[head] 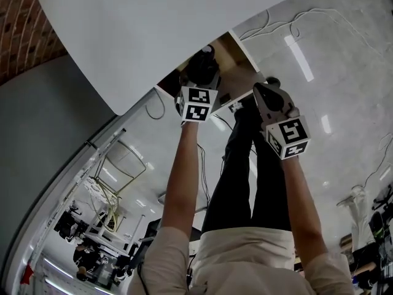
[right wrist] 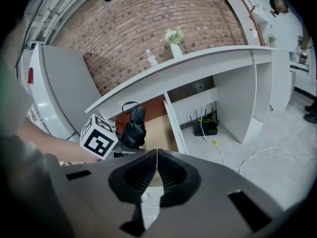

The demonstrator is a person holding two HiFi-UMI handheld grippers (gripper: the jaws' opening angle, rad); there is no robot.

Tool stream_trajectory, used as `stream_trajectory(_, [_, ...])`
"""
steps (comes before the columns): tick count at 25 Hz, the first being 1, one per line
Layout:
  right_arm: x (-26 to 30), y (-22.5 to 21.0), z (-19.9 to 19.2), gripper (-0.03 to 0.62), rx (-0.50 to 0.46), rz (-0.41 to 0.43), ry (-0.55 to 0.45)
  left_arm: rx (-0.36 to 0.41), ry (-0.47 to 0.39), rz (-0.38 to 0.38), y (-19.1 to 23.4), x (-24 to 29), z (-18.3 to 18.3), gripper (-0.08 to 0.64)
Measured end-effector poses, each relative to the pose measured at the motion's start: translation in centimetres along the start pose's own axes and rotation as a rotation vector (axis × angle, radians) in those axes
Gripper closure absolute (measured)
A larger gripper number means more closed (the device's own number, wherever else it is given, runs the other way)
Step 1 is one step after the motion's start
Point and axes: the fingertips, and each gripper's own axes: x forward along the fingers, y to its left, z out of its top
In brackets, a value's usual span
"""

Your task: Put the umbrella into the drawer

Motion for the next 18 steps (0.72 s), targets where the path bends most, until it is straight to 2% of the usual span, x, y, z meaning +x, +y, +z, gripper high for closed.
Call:
stream_trajectory(5, [0.4, 0.3, -0.6, 0.525, -0.054, 0.033, 0.027, 0.029, 0.014, -0.002, 0.4, 1.5, 0.0, 0.313])
stream_trajectory(9, [-0.6, -0.8, -1.6, 0.525, -0.089, 0.004, 0.067, 0.056, 0.029, -0.012, 0.2, 2.7, -0.3, 0.313])
stream_trajectory(13, [-0.9, -1.6, -1.9, 0.523, -0.079, -0.017, 0.077, 0.024, 0.036, 0.007, 0.8, 3.5, -0.5, 0.311])
stream_trajectory(18, [-0.3, -0.8, -1.1, 0.525, -0.11, 0.001, 0.083, 0.0, 0.065, -0.012, 1.0, 4.7, -0.7, 0.307])
